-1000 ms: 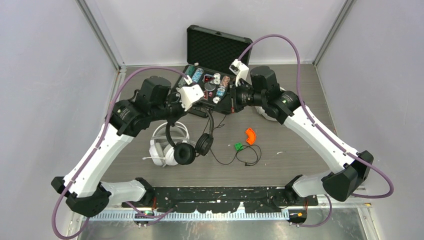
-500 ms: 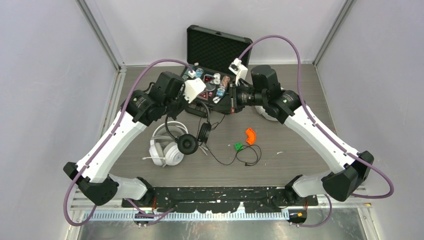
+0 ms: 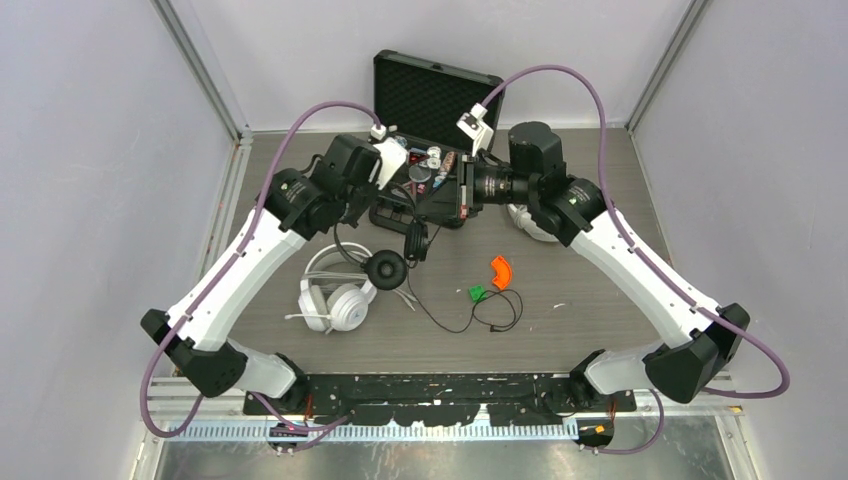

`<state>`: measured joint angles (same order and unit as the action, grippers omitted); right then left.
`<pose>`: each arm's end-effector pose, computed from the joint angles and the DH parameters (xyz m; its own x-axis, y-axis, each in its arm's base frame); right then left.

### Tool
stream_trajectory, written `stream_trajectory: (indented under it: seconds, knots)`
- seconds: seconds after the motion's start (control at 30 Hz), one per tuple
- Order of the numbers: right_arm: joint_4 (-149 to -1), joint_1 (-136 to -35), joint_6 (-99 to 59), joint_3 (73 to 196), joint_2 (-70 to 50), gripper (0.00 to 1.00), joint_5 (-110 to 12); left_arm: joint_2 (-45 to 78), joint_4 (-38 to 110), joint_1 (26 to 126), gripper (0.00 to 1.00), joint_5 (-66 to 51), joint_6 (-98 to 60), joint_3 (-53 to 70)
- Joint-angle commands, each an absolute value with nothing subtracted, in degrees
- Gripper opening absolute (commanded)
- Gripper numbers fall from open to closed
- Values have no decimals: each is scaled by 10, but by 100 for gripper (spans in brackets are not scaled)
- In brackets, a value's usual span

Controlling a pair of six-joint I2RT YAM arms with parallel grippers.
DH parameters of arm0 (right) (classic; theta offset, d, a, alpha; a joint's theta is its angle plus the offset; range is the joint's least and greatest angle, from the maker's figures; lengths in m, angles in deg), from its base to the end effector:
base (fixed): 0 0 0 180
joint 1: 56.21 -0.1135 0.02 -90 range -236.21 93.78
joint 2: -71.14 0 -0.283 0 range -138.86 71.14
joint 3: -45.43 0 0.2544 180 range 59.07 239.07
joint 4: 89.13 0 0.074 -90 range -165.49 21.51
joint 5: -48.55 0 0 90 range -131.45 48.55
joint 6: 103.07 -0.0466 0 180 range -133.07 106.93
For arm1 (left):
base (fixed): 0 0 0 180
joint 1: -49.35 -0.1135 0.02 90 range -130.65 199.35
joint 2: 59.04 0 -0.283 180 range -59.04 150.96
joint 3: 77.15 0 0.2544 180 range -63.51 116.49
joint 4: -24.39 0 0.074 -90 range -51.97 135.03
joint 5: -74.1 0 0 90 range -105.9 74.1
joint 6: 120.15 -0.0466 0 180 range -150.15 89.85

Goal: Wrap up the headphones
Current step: Wrap the headphones cable around the headphones.

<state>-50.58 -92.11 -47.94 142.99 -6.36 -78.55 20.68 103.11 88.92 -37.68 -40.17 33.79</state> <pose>0.2291 0.2005 0.4418 -0.7431 0.0250 -0.6687 -0.6170 0.3612 0.6992 0.2163 -0.1563 0.4374 -0.4904 0.6148 -0.6177 0.4911 0.7804 0.3869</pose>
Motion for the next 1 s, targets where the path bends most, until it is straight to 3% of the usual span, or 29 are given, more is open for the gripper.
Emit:
stream_trajectory:
  seconds: [0.0, 0.57, 0.97]
  knots:
    - [-657, -931, -578, 1409, -61, 9, -850, 223, 1033, 887, 0, -421, -338, 379]
    - [-715, -1024, -564, 1423, -109, 14, -793, 248, 991, 885, 0, -569, -207, 415]
    - [-691, -1083, -422, 1392, -103, 14, -644, 224, 914, 850, 0, -549, -108, 419]
